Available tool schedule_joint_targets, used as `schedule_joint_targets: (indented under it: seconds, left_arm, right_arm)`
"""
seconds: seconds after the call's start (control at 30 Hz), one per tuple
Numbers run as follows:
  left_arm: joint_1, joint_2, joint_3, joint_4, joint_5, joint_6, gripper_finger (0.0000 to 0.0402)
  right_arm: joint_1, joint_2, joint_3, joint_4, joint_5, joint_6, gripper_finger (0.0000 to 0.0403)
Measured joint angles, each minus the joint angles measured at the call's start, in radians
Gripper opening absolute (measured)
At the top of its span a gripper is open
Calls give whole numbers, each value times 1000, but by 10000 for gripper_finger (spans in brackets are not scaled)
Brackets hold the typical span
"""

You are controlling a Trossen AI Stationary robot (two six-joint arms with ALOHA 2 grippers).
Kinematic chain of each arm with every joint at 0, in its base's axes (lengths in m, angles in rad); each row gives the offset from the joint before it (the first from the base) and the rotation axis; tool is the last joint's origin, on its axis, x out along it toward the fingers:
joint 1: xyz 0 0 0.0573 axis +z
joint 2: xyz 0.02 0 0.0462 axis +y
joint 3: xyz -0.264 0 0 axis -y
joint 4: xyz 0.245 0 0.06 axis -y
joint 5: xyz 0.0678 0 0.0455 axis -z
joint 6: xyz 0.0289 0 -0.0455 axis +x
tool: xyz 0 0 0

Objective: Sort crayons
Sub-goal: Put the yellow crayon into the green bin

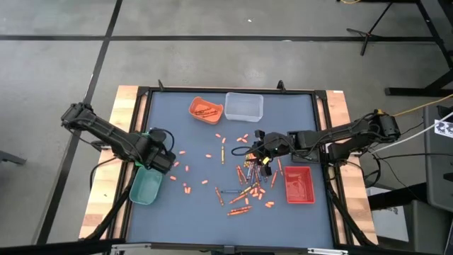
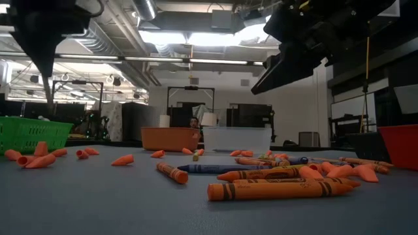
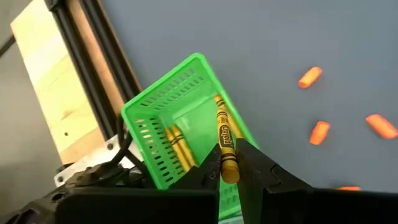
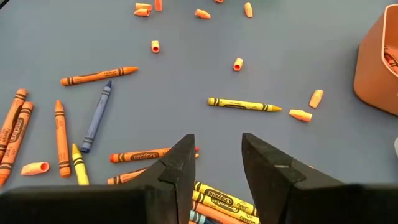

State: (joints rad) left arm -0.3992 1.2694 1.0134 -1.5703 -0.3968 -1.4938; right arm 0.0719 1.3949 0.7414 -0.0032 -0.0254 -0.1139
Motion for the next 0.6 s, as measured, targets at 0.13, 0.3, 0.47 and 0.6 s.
schedule_joint_targets:
  seconds: [0.13, 0.3, 0.47, 0.6]
  left_arm:
    - [0, 0, -67, 0, 17, -49, 14]
    - [0, 0, -163, 41, 27, -127, 14]
    - [0, 0, -202, 71, 26, -150, 26]
    - [0, 0, -203, 74, 26, -154, 57]
  right_arm:
    - [0, 0, 0, 0, 0, 0, 129]
    - [0, 0, 0, 0, 0, 0, 129]
    - [0, 0, 0, 0, 0, 0, 129]
    - [0, 0, 0, 0, 0, 0, 129]
